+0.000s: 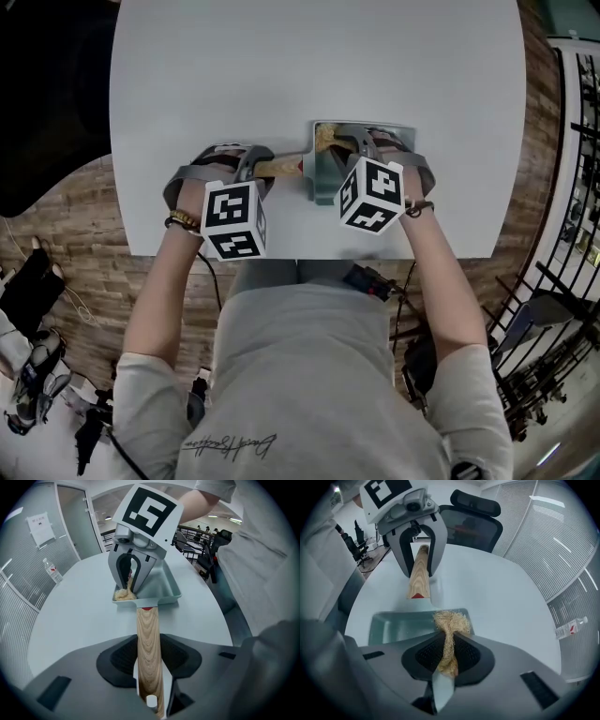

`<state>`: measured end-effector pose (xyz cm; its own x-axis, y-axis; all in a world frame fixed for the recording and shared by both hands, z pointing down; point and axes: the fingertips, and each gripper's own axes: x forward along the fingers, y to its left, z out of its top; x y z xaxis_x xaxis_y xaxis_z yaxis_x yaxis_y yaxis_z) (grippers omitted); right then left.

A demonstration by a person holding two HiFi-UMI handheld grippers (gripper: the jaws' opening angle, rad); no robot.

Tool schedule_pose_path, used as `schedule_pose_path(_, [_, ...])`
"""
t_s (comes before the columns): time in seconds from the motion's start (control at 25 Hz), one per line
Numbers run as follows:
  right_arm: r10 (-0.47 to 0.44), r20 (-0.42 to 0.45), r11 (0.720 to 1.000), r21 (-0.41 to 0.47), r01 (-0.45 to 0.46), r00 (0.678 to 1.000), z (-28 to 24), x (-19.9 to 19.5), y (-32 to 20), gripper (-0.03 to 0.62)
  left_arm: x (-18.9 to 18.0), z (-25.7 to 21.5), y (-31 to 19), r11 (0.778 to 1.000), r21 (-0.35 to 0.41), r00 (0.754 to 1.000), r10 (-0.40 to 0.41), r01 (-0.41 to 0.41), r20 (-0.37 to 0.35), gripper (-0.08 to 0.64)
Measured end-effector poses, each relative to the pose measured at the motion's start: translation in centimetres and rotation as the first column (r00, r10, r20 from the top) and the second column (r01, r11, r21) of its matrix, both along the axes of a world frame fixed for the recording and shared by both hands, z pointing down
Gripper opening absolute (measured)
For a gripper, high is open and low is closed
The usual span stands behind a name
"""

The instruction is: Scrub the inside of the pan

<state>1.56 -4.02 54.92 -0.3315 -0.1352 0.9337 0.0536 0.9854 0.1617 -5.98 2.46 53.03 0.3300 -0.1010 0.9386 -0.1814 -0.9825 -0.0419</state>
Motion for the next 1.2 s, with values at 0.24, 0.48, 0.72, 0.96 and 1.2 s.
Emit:
schedule_pose_path(0.24, [-0.003,-0.026,0.999,-0.045,0.002,1.0,0.6,-0.3,0.0,0.067,-0.1,0.1,-0.1,1.0,-0.004,1.0,-0.009,0.009,0.003,0.152])
schedule_pose_path(0.48, [-0.01,-0.057,0.998,-0.061,0.007,0.998,0.7,-0.4,0.3,0.067,-0.3,0.1,0.0,1.0,-0.003,1.0,-0.027,0.027,0.011,0.152])
schedule_pose_path(0.72, [-0.049,-0.091,0.995,-0.092,0.041,0.995,0.8,0.2,1.7,0.067,-0.2,0.3,-0.4,0.999,-0.008,0.999,-0.033,0.033,0.019,0.152])
schedule_pose_path(0.96, [-0.106,-0.13,0.98,-0.182,0.081,0.986,1.0,1.0,5.5,0.067,-0.4,0.4,-0.6,1.0,-0.009,0.999,-0.029,0.029,0.025,0.152])
schedule_pose_path(1.2, [-0.189,-0.189,0.956,-0.26,0.137,0.964,1.0,1.6,8.1,0.067,-0.6,0.4,-0.7,0.999,-0.011,0.999,-0.033,0.034,0.027,0.152])
